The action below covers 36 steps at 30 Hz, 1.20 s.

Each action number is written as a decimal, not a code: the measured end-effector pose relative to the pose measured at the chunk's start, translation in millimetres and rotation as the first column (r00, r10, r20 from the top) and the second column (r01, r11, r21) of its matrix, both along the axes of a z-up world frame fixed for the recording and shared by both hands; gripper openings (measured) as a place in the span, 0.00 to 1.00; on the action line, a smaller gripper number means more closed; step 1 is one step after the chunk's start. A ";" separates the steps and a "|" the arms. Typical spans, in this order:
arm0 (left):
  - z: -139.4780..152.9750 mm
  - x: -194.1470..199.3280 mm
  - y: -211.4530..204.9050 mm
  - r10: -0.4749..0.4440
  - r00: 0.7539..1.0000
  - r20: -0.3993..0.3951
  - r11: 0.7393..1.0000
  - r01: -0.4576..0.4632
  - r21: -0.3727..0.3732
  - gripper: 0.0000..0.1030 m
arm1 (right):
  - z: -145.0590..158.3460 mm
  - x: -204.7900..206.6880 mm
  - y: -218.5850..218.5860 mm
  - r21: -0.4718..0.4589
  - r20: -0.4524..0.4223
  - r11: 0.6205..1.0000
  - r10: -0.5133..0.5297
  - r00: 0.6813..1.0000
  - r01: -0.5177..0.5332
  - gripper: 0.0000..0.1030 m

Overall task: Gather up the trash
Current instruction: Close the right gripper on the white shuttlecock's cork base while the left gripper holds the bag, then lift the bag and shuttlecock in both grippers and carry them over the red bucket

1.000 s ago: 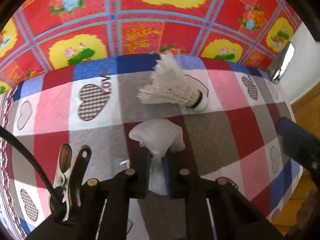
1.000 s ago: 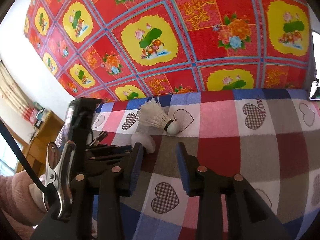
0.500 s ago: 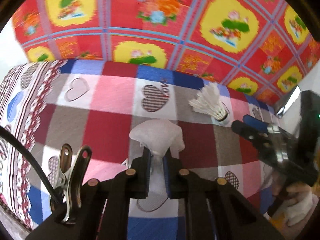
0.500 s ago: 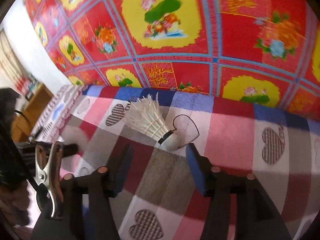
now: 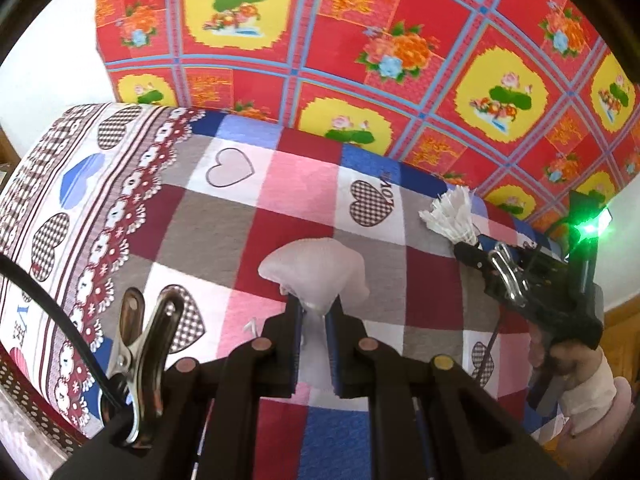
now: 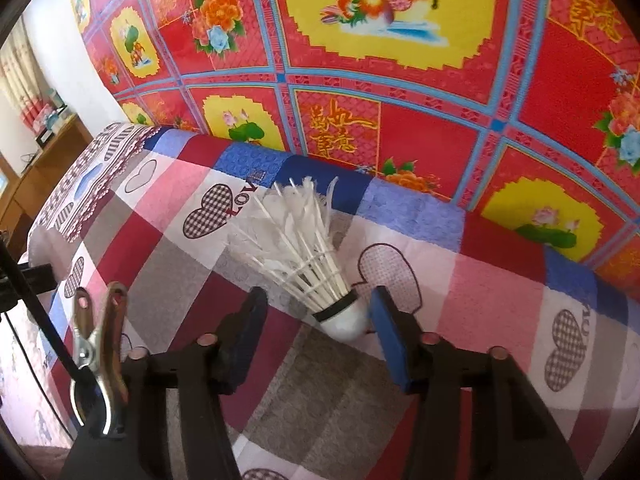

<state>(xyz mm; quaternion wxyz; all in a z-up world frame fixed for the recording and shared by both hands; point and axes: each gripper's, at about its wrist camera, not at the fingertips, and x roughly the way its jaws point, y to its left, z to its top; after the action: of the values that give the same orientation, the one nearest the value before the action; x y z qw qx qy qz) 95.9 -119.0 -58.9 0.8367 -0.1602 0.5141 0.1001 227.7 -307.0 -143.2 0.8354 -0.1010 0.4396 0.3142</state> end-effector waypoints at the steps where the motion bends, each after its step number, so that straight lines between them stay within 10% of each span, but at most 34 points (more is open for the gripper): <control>1: 0.3 -1.5 1.4 0.004 1.000 0.002 1.000 -0.004 0.000 0.11 | 0.2 -1.8 0.5 -0.002 0.005 1.000 0.003 1.000 -0.003 0.36; 36: 42.5 -78.2 52.8 0.077 0.993 0.092 0.997 -0.079 0.015 0.11 | 53.5 -143.1 38.6 0.312 -0.047 0.947 0.090 0.995 -0.071 0.29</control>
<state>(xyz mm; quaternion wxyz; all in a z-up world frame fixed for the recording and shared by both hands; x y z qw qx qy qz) 17.7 -66.2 -16.4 0.8562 -0.1768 0.4676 0.1302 84.5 -268.4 -89.7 0.8136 0.0230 0.4056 0.4160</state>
